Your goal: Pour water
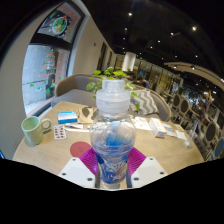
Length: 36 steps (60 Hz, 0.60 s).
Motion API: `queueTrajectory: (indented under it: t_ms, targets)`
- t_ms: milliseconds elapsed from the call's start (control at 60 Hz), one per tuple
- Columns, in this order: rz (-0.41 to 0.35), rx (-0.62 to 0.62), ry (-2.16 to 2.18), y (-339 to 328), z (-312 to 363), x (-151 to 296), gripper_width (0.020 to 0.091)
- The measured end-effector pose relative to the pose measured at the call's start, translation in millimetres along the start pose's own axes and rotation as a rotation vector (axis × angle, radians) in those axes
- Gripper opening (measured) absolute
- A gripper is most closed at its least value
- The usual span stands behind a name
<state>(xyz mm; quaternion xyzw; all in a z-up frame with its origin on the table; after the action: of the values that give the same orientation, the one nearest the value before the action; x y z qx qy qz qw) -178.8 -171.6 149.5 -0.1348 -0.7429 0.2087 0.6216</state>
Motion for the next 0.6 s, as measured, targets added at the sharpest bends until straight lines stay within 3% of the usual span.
queueTrajectory:
  t_ms: [100, 333, 600]
  targets:
    - [-0.025, -0.076, -0.179, 1, -3, 43, 0.0348]
    - [0.002, -0.260, -0.826, 31, 44, 126, 0.0348]
    - [0.066, -0.351, -1.513, 80, 131, 135, 0.0350]
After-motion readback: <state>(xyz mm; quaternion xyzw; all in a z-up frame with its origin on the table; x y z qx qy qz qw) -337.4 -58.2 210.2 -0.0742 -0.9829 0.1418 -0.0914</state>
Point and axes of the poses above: the point between the fingertips, and its own axes, seen from behind it with the camera up: z to the left, x up, y forward, the way the camera looks, the point moved 8 cm from there along -y, backward, against the way the camera looks, and after that the axes turned 9 degrees about x, right-handed, at the moved point
